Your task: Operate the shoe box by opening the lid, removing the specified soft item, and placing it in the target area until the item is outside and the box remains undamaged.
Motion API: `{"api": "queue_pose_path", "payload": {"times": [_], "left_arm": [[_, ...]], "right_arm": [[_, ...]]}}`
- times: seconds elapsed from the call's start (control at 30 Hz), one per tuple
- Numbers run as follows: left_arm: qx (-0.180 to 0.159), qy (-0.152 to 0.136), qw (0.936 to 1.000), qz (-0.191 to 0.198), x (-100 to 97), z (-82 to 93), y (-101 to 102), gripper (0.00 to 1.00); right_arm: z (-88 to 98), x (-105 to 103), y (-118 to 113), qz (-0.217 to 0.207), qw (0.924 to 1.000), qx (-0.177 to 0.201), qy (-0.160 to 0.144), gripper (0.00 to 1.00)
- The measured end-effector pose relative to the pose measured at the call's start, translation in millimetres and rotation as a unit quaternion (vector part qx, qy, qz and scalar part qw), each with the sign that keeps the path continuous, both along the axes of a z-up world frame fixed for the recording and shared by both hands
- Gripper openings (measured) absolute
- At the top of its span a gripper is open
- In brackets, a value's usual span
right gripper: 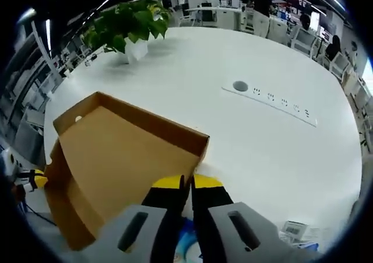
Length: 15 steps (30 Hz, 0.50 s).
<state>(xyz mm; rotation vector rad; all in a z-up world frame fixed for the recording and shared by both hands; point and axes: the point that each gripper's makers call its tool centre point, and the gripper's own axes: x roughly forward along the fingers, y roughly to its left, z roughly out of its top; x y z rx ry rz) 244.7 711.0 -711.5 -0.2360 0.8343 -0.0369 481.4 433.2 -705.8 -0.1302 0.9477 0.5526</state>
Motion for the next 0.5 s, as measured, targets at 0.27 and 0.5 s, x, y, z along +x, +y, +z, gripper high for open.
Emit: {"api": "queue_pose_path", "payload": {"times": [0.27,0.5], "left_arm": [[0.001,0.001,1.0,-0.002,-0.6,0.5,-1.0,0.03],[0.002,0.001,1.0,-0.001,-0.9,0.8,-1.5,0.03]], "right_arm": [[10.9,2.8,-1.6,-0.004,0.9998,0.006,-0.018,0.02],[24.3,3.7,-1.5,-0.008,0.9993,0.019,-0.031,0.01]]}}
